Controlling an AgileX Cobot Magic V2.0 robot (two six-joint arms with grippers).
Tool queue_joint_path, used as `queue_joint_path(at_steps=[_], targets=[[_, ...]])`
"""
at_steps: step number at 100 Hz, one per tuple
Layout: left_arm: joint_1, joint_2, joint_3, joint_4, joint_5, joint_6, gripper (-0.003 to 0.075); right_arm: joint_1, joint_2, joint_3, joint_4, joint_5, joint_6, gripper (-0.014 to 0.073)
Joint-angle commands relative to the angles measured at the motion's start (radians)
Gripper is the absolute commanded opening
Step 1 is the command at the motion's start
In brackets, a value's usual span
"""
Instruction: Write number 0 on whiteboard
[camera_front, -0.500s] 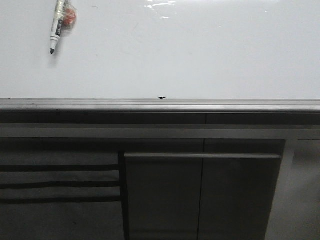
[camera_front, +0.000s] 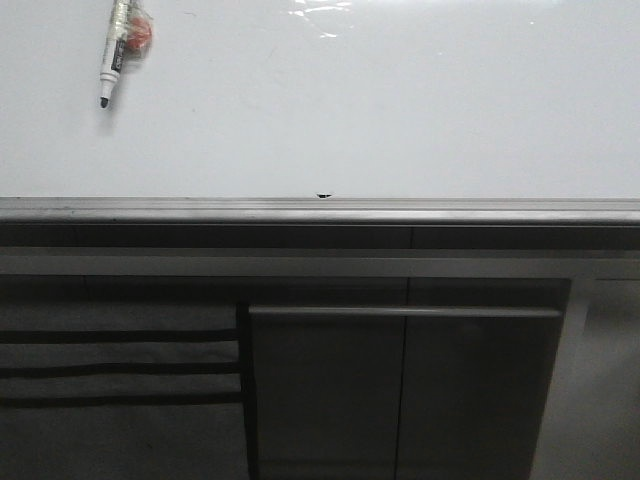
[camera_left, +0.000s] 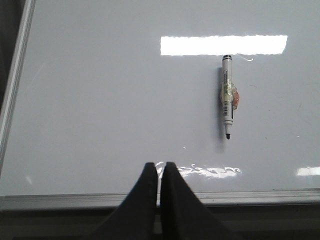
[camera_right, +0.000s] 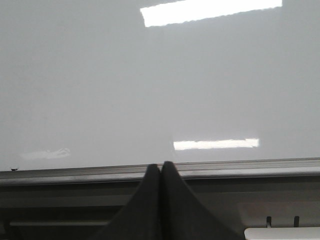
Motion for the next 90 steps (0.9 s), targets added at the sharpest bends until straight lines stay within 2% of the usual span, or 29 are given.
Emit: queue_joint_path(at_steps=[1, 57, 77, 90], targets=[[0.002, -0.024, 0.026, -0.008, -0.079, -0.007, -0.002, -0.007, -0.022, 0.01, 0.0, -0.081, -0.004, -0.0073], [0.002, -0.024, 0.004, -0.014, -0.086, -0.007, -0.002, -0.007, -0.022, -0.011, 0.0, -0.077, -0.004, -0.0073], [0.002, -0.015, -0.136, -0.047, -0.073, -0.007, -0.002, -0.007, -0.005, -0.171, 0.0, 0.06, -0.004, -0.0073], [0.002, 0.042, -0.269, -0.047, 0.035, -0.007, -0.002, -0.007, 0.06, -0.308, -0.001, 0.161, -0.012, -0.0073]])
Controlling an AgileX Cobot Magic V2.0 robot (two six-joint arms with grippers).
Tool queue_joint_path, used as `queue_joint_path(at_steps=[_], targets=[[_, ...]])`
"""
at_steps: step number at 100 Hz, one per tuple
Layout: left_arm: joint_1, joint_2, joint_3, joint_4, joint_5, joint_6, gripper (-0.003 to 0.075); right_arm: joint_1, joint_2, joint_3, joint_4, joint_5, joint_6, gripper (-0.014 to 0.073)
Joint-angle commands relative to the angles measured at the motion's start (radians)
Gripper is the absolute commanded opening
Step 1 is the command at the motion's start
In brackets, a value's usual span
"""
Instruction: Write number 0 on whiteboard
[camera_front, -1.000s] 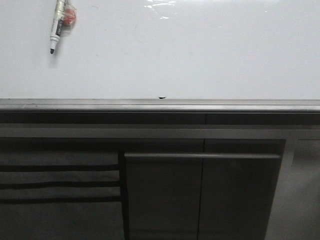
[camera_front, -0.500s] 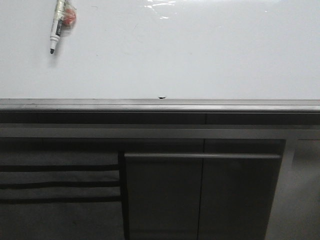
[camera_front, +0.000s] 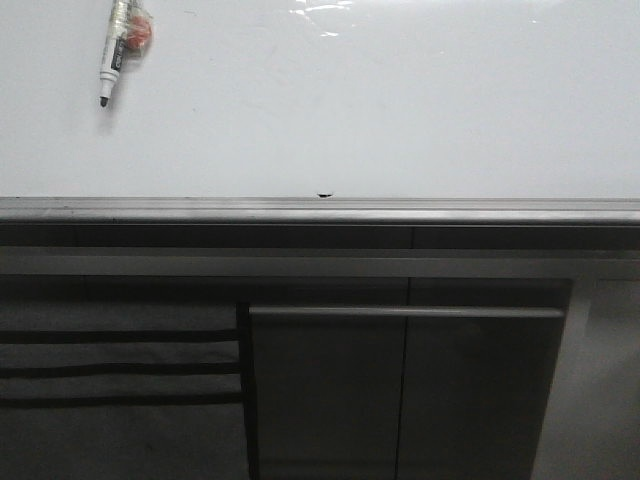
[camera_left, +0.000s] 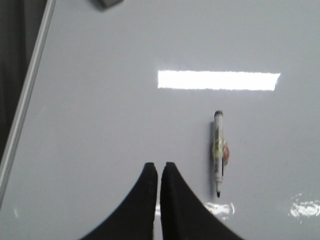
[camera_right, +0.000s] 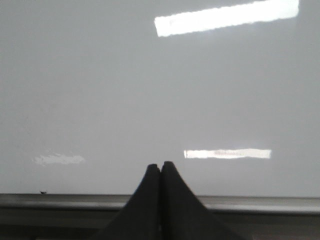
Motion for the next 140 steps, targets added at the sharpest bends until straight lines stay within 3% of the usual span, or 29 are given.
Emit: queue_joint_path(at_steps=[1, 46, 89, 100, 121, 140], targets=[[0.002, 0.049, -0.114, -0.011, -0.001, -0.007, -0.002, -0.007, 0.055, -0.115, -0.001, -0.009, -0.014, -0.0073], [0.002, 0.47, -0.502, 0.073, 0.459, -0.005, -0.002, -0.007, 0.491, -0.49, -0.033, 0.294, -0.08, -0.0073], [0.002, 0.653, -0.514, 0.073, 0.468, -0.005, -0.0015, -0.007, 0.687, -0.512, -0.022, 0.28, -0.078, -0.0072], [-0.002, 0.691, -0.514, 0.073, 0.464, -0.005, 0.0088, -0.007, 0.706, -0.518, -0.009, 0.3, -0.078, -0.0013], [-0.002, 0.758, -0.52, -0.01, 0.397, -0.005, 0.0384, -0.007, 0.714, -0.542, -0.005, 0.312, -0.078, 0.0265], [-0.01, 0.856, -0.576, -0.073, 0.37, 0.004, 0.0398, 0.007, 0.724, -0.558, 0.038, 0.315, -0.085, 0.0299]])
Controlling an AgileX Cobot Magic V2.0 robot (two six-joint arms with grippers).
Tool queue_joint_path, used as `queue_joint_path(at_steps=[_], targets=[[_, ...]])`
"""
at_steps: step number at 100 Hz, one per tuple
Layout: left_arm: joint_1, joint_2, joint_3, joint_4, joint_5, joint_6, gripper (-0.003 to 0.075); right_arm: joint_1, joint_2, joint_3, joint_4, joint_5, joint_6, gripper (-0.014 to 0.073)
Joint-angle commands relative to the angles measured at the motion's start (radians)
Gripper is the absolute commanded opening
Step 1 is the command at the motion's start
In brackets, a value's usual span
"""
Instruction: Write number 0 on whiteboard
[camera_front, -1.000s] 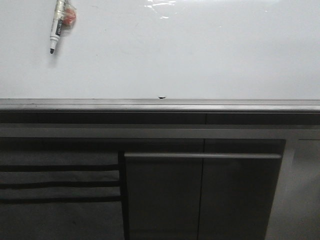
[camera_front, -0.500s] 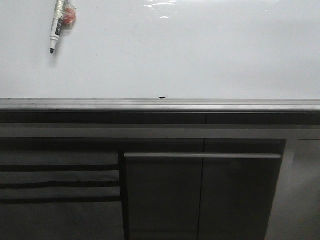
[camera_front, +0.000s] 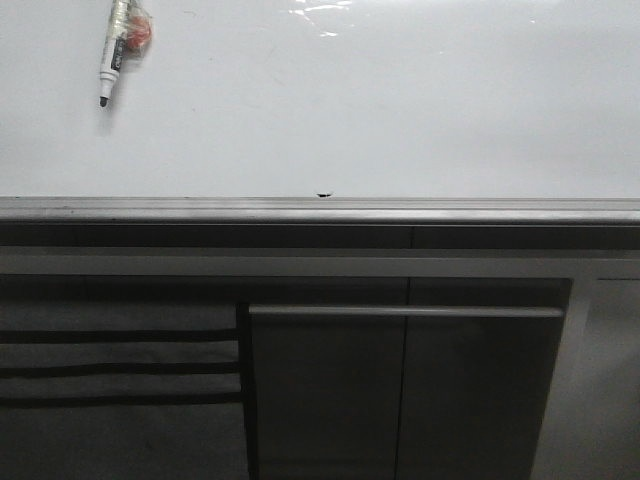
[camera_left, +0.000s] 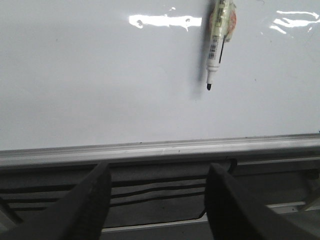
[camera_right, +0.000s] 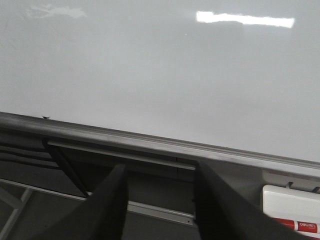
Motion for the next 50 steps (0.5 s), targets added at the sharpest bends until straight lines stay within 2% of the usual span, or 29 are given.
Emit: queue_joint_path(at_steps=[1, 31, 50], targets=[[-0.014, 0.048, -0.064, -0.033, -0.088, 0.005, 0.0398, 0.013, 0.013, -0.043, 0.025, -0.054, -0.015, 0.0299], [-0.183, 0.278, -0.167, 0.0, -0.24, 0.056, 0.0398, 0.221, 0.046, -0.043, 0.067, -0.078, -0.082, 0.0299], [-0.207, 0.436, -0.247, 0.034, -0.293, 0.056, 0.0398, 0.323, 0.073, -0.043, 0.067, -0.112, -0.095, 0.0299]])
